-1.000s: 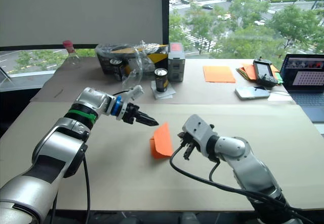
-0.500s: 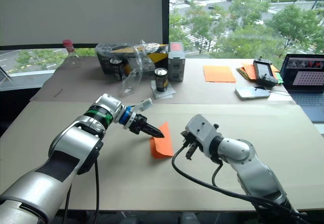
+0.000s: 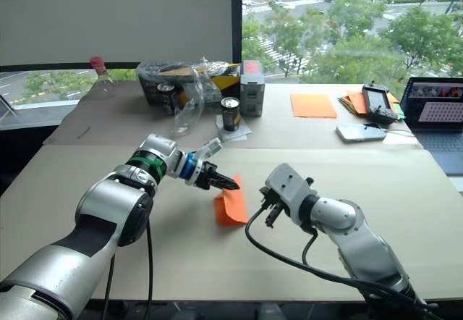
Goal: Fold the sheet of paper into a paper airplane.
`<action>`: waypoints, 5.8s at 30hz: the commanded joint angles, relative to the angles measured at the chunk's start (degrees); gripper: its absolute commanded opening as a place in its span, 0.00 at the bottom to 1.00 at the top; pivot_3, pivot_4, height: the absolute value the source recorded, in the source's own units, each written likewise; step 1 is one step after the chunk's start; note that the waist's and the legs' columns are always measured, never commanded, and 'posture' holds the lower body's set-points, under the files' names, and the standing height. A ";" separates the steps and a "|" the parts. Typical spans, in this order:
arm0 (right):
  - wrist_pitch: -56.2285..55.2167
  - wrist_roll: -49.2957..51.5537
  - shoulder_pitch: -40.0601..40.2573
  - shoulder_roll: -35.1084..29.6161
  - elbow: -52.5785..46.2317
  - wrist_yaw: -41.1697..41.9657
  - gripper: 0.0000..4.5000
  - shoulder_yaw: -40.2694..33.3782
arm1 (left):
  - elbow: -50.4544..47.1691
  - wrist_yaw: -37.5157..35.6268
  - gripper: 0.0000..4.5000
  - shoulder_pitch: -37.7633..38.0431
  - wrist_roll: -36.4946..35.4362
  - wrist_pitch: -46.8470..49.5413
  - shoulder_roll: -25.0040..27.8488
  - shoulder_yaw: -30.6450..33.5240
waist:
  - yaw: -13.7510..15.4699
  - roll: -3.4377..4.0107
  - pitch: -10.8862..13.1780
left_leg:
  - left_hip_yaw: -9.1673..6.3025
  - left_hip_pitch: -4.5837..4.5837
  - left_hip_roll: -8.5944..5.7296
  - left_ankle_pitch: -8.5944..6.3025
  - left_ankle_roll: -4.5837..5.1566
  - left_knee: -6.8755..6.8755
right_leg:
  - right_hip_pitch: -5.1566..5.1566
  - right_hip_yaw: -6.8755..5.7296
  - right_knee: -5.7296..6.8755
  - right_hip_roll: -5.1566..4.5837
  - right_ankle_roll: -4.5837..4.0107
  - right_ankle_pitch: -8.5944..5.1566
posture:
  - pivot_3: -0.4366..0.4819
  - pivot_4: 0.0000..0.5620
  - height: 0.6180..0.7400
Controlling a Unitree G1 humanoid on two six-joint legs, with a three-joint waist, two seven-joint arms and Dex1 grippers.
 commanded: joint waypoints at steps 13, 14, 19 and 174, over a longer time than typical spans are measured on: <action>-0.34 -0.26 -2.93 -0.33 -0.36 -0.42 0.00 0.58 | -5.44 21.64 0.00 2.52 -11.85 14.60 3.62 19.80 | 0.03 0.00 0.00 | -0.01 0.03 0.00 0.00 0.00 0.02 | 0.00 0.00 0.06 -0.02 0.00 0.00 | 0.48 0.27 0.93; -0.34 -0.23 -3.04 -0.24 -0.28 -0.49 0.00 0.45 | -6.01 25.12 0.00 2.98 -13.11 16.92 3.95 22.22 | 0.04 0.00 0.00 | -0.02 0.03 0.00 0.00 0.00 0.03 | 0.00 0.00 0.07 -0.02 0.00 0.00 | 0.48 0.27 0.93; -0.34 0.06 -3.75 0.26 0.19 -0.53 0.00 0.50 | -15.42 46.02 0.00 9.01 -19.71 28.27 2.60 39.68 | -0.03 0.01 -0.01 | -0.04 0.06 0.01 0.00 0.00 0.04 | 0.00 0.00 0.10 -0.03 0.00 0.01 | 0.48 0.27 0.93; -41.10 -9.82 4.47 0.41 19.84 18.80 0.00 8.25 | -47.49 -4.44 0.00 39.39 -7.90 -50.79 14.44 -5.24 | 0.69 -0.14 0.05 | 0.08 0.99 0.18 0.03 -0.11 0.00 | 0.98 -0.02 -0.13 0.08 -0.04 0.05 | 0.48 0.27 0.93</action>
